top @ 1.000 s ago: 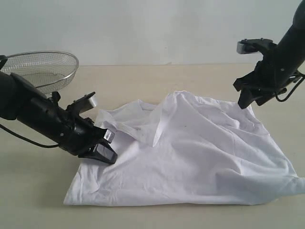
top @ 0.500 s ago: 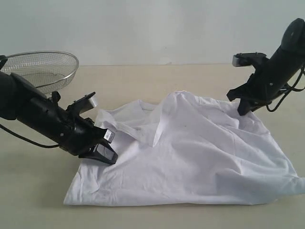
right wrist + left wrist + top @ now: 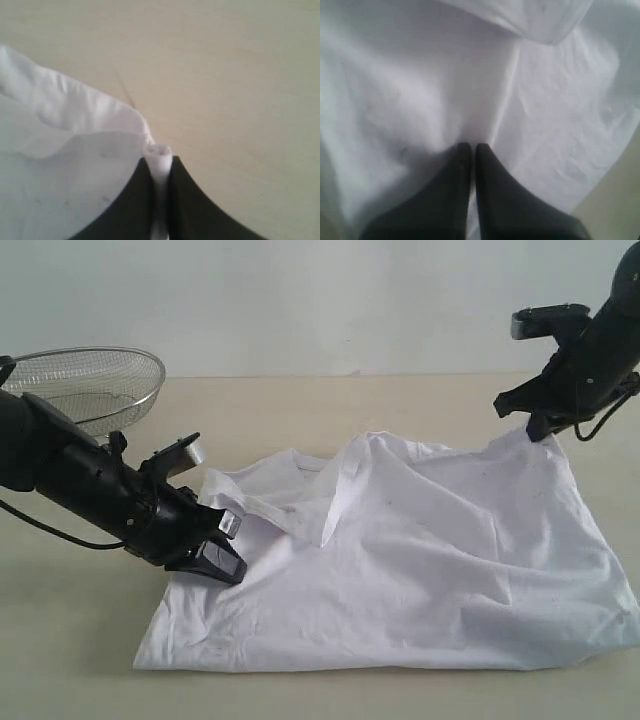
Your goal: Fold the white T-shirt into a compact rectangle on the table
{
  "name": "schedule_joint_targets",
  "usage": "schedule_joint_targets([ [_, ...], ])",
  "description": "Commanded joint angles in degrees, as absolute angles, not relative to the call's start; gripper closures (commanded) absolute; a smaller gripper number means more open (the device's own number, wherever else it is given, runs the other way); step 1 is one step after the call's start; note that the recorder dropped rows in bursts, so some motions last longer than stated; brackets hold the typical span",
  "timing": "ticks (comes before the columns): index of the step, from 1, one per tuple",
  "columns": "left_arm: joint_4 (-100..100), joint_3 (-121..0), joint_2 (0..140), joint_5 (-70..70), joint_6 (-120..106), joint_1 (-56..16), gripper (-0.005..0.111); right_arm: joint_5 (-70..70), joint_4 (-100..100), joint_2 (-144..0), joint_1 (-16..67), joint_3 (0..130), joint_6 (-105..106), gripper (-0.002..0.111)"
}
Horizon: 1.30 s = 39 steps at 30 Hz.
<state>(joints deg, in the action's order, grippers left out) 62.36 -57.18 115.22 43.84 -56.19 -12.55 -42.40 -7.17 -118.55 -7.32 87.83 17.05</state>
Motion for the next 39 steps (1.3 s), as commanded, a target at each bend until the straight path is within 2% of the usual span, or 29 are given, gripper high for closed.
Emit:
schedule_joint_targets([
  [1, 62.0, -57.4, 115.3, 43.5, -55.2, -12.7, 0.102, -40.3, 0.8, -117.9, -7.4, 88.1, 8.4, 0.109],
  [7, 61.9, -57.4, 115.3, 44.3, -54.9, -12.7, 0.102, -37.7, 3.7, -117.9, -7.4, 88.1, 4.4, 0.109],
  [10, 61.9, -57.4, 115.3, 44.4, -54.9, -12.7, 0.102, -37.7, 3.7, -118.0, -7.4, 88.1, 4.4, 0.104],
  [13, 61.9, -57.4, 115.3, 44.4, -54.9, -12.7, 0.102, -38.4, 3.7, -118.0, -7.4, 88.1, 5.1, 0.084],
  [16, 61.9, -57.4, 115.3, 44.4, -54.9, -12.7, 0.102, -38.6, 3.9, -118.0, -7.4, 88.1, 5.2, 0.044],
  [17, 61.9, -57.4, 115.3, 44.4, -54.9, -12.7, 0.102, -38.7, 4.6, -117.9, -7.4, 88.1, 4.7, 0.034],
  [18, 61.9, -57.4, 115.3, 44.2, -54.9, -12.7, 0.102, -39.4, 4.9, -117.8, -7.4, 88.1, 3.3, 0.033],
  [19, 61.9, -57.4, 115.3, 44.0, -54.9, -12.7, 0.102, -40.4, 4.9, -117.7, -7.4, 88.3, 2.3, 0.035],
  [22, 61.9, -57.4, 115.3, 43.5, -54.9, -12.7, 0.102, -45.9, 4.6, -116.6, -7.4, 89.4, 0.7, 0.059],
  [25, 61.9, -57.4, 115.3, 43.5, -54.9, -12.7, 0.102, -49.5, -1.0, -115.9, -6.8, 89.4, 5.7, 0.109],
  [26, 61.9, -57.4, 115.3, 43.6, -54.9, -12.7, 0.102, -50.1, -3.9, -115.9, -6.1, 89.3, 9.4, 0.106],
  [29, 61.9, -57.4, 115.3, 43.9, -55.8, -12.7, 0.102, -51.5, -7.3, -117.7, -3.8, 89.3, 14.6, 0.109],
  [39, 60.9, -57.4, 114.7, 44.7, -56.5, -12.7, 0.102, -55.6, -7.3, -122.1, 4.2, 89.1, 13.9, 0.109],
])
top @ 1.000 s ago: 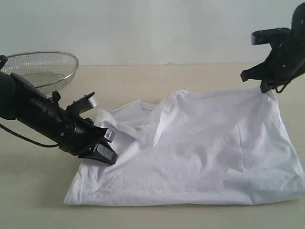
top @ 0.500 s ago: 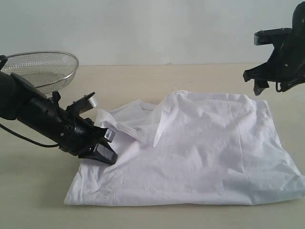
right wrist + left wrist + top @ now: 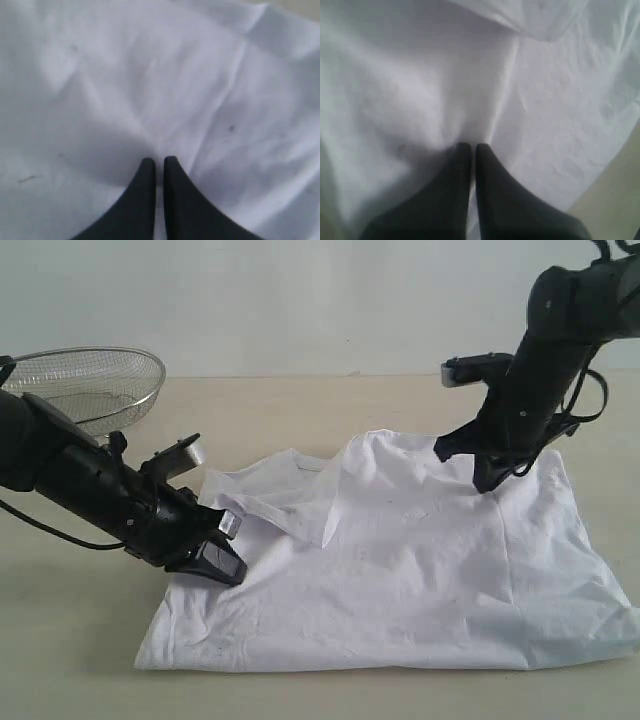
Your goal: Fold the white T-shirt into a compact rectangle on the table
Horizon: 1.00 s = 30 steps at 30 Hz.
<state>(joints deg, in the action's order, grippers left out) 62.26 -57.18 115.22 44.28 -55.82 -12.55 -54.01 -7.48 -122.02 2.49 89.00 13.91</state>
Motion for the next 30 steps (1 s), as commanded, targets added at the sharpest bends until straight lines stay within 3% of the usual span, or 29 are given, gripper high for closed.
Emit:
schedule_joint_targets([
  [1, 59.7, -57.4, 114.3, 43.6, -56.3, -12.7, 0.102, -55.1, -7.2, -122.1, 4.6, 88.9, 13.9, 0.109],
  [7, 45.5, -57.4, 112.3, 39.1, -45.7, -11.3, 0.102, -52.0, -7.3, -123.8, 4.7, 86.0, 13.9, 0.109],
  [16, 59.5, -58.6, 109.4, 41.6, -61.8, -15.7, 0.102, -49.7, -7.3, -126.4, 4.7, 82.9, 13.9, 0.109],
  [30, 47.4, -77.1, 123.8, 37.7, -48.2, -18.7, 0.102, -48.6, -7.4, -126.4, 4.7, 82.9, 13.9, 0.109],
])
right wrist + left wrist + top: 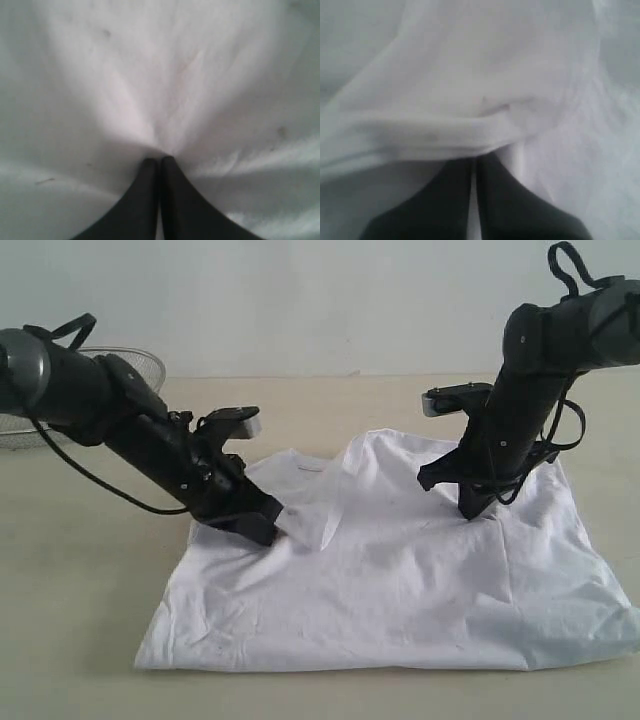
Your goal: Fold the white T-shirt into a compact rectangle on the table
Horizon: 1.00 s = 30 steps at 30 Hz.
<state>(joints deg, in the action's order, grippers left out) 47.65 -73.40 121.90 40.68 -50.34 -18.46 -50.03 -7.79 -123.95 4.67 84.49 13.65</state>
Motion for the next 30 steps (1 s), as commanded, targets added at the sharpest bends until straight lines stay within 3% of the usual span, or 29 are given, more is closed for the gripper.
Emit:
schedule_joint_targets([
  [1, 47.5, -78.2, 124.3, 36.7, -48.1, -18.7, 0.102, -48.7, -7.4, -126.4, 4.7, 82.9, 13.9, 0.109],
  [6, 47.5, -80.4, 124.7, 23.7, -43.2, -17.2, 0.102, -49.1, -7.4, -126.4, 4.7, 82.9, 13.9, 0.109],
  [12, 47.5, -80.4, 124.7, 18.4, -37.1, -12.1, 0.102, -50.1, -7.4, -126.4, 4.6, 82.9, 13.9, 0.109],
  [18, 47.5, -80.4, 124.0, 23.0, -36.7, -7.9, 0.102, -50.5, -7.2, -126.4, 4.6, 82.9, 14.0, 0.109],
  [30, 48.5, -79.5, 116.3, 44.3, -48.4, -10.6, 0.102, -50.6, 1.1, -119.1, 4.3, 82.0, 7.6, 0.109],
])
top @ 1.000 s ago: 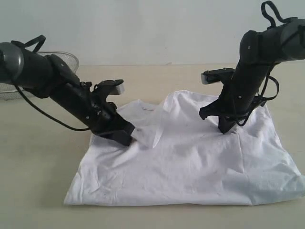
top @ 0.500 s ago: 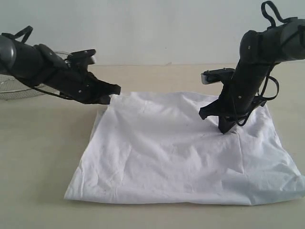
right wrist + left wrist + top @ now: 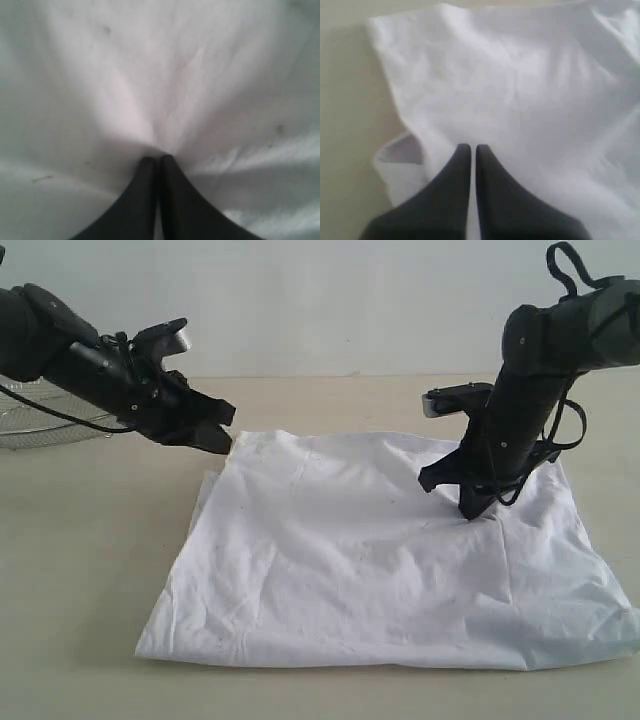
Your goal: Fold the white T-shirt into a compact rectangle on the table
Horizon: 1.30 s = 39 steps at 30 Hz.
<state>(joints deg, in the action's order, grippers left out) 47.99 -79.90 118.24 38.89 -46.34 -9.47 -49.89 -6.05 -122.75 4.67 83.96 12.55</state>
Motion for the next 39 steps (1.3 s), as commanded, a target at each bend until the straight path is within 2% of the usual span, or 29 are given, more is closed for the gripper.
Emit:
schedule_joint_targets([
  [1, 48.5, -79.1, 116.2, 45.1, -48.4, -10.7, 0.102, -50.4, 2.7, -117.0, 3.8, 81.3, 6.4, 0.109],
  [8, 51.9, -71.7, 116.2, 46.2, -51.2, -10.7, 0.102, -48.8, 3.3, -103.2, -8.3, 70.5, 7.6, 0.109],
  [15, 65.0, -62.9, 116.4, 40.5, -59.3, -10.7, 0.102, -59.5, -27.8, -102.7, -24.3, 67.8, 38.6, 0.109],
  [19, 65.0, -59.7, 116.4, 34.6, -59.3, -10.7, 0.102, -62.5, -35.6, -105.4, -28.2, 67.8, 40.8, 0.108],
  [22, 65.1, -58.4, 116.4, 33.4, -58.4, -10.6, 0.102, -62.7, -36.3, -107.8, -28.5, 67.8, 40.8, 0.096],
  [25, 65.1, -57.6, 116.4, 34.0, -58.4, -10.6, 0.102, -62.5, -36.9, -110.3, -28.5, 67.8, 40.8, 0.071],
  [27, 65.1, -57.4, 116.4, 34.6, -58.4, -10.6, 0.102, -60.8, -36.9, -111.9, -28.5, 67.8, 40.8, 0.048],
  [29, 65.1, -57.4, 116.4, 34.6, -58.4, -10.6, 0.102, -59.6, -36.9, -113.3, -28.5, 67.8, 40.8, 0.036],
  [39, 65.1, -57.4, 116.4, 35.6, -58.0, -10.6, 0.102, -57.0, -38.1, -121.8, -26.3, 67.8, 40.8, 0.035],
])
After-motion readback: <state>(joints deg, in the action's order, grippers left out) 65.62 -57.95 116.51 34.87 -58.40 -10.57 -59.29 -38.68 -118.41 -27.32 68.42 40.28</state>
